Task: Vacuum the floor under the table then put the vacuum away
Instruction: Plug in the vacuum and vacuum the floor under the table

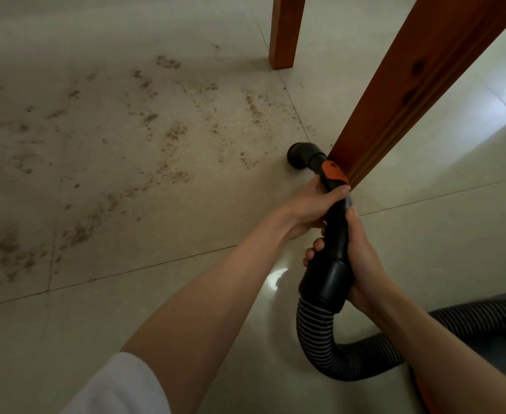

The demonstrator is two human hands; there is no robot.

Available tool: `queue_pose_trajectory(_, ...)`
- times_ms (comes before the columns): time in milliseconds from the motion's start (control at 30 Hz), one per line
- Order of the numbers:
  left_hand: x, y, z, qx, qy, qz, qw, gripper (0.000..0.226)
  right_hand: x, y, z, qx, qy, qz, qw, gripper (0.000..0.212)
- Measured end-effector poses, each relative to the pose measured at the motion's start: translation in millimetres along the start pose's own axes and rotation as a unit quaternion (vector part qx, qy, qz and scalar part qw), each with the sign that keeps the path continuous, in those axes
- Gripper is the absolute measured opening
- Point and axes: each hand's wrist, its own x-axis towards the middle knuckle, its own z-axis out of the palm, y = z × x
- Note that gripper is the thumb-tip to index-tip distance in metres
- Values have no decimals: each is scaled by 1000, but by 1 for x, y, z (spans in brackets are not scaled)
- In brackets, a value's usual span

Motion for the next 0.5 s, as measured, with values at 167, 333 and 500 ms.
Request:
queue_pose_trajectory(167,0,-1,-11,-5,34,-16,999,57,0,-2,4,25,-14,39,999,53)
queue_pose_trajectory(333,-3,0,-23,-59,84,-21,994,74,3,1,14,18,-20,74,997,54)
queue_pose_trajectory(500,-5,6,-31,-89,101,-40,990,77,1,8,14,-141,20,20,990,49)
